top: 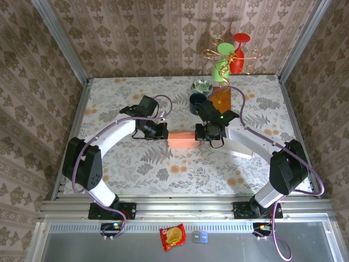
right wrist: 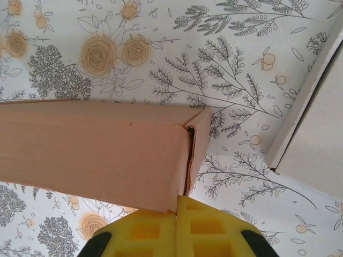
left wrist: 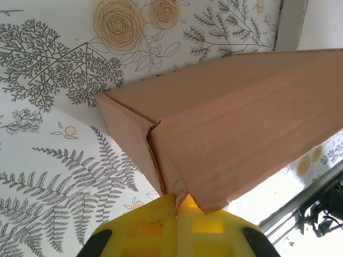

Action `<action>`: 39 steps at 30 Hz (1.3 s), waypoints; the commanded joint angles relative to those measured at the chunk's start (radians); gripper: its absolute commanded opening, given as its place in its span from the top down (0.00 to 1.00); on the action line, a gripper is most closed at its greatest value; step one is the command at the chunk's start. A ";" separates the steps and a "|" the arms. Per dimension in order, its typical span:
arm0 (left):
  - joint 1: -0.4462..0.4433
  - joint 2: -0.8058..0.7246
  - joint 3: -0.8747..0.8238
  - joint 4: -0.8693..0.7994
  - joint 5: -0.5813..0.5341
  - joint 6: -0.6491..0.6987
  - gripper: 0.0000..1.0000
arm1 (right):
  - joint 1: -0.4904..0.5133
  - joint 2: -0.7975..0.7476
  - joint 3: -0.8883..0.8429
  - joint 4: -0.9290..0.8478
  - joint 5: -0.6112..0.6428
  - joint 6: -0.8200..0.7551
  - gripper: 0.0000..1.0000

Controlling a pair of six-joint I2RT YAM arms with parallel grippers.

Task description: Fold the paper box

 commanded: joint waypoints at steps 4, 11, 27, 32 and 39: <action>0.002 -0.024 -0.043 0.009 -0.025 0.018 0.97 | 0.000 -0.001 -0.017 0.013 -0.039 -0.010 1.00; -0.003 -0.017 -0.024 0.000 -0.035 0.018 0.97 | -0.026 -0.109 -0.032 0.008 -0.127 0.105 0.63; -0.011 -0.013 -0.007 -0.008 -0.041 0.008 0.97 | -0.200 -0.221 -0.319 0.571 -0.470 0.916 0.30; -0.011 -0.007 -0.001 -0.014 -0.041 0.007 0.96 | -0.202 -0.157 -0.339 0.592 -0.482 0.929 0.32; -0.009 -0.005 0.004 -0.017 -0.041 0.006 0.95 | -0.217 -0.106 -0.363 0.587 -0.497 0.905 0.41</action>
